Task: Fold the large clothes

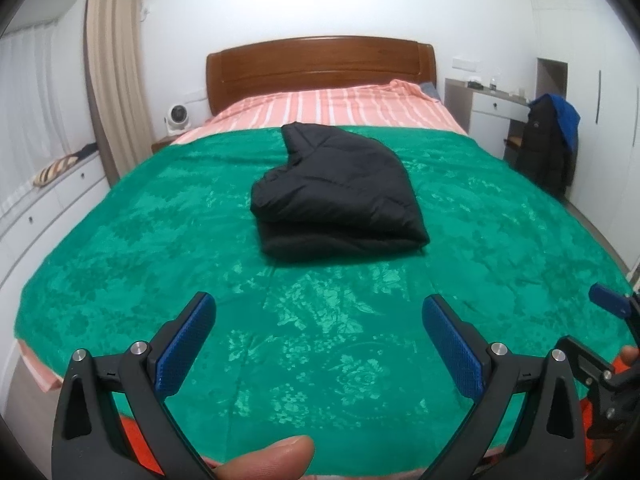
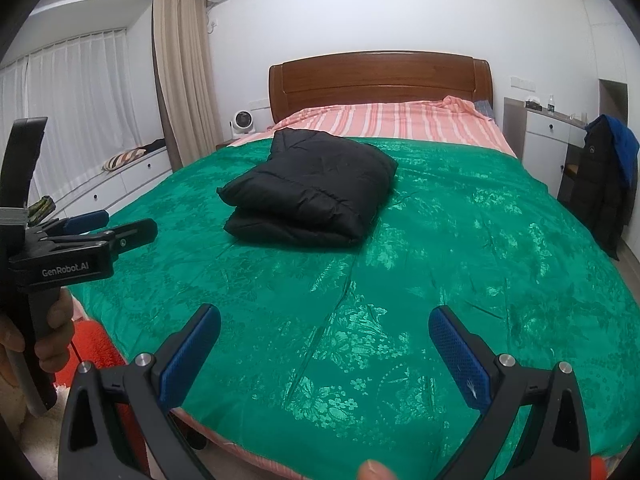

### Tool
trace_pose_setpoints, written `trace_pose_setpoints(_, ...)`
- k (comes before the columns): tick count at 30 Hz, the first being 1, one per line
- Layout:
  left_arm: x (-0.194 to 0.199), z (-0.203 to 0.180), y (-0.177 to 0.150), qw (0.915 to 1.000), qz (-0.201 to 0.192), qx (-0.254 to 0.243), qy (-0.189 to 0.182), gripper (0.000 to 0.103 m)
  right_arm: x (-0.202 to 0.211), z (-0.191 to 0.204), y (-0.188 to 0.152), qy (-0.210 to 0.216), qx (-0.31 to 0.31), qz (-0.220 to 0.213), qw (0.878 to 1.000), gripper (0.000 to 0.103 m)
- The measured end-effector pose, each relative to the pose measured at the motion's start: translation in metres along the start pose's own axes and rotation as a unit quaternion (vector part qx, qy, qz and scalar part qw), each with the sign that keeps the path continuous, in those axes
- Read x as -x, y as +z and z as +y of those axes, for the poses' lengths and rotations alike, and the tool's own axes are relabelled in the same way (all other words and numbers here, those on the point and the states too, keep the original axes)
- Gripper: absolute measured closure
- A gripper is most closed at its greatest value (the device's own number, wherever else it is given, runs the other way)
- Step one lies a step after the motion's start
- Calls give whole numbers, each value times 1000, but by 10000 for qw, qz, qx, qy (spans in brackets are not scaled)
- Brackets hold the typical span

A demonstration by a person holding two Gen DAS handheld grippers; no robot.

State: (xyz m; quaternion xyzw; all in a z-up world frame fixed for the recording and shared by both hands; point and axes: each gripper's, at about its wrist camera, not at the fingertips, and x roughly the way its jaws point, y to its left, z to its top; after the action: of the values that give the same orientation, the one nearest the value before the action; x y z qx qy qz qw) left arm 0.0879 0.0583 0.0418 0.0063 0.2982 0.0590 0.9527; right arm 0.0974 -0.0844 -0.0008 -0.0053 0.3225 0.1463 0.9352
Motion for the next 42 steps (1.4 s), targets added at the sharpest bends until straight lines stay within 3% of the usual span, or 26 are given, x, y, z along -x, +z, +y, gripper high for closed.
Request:
trace_pose_setpoints(11,18,1,9,9998,-108,42,-164,0,6,0,6,39,0,-3,10000,0)
trace_pose_setpoints(20,23,2,16,9988,244,142,-388,0,13,5,10,-52,83,80,9999,0)
trace_pose_setpoints(30,21,-8,11,9991,364,-172,105,0,17,8,12,-115,132,199,9997,0)
trace_pose_setpoints(42,26,-2,16,9994,279,-105,178,0,15,3,11,-134,-39,522,9985,0)
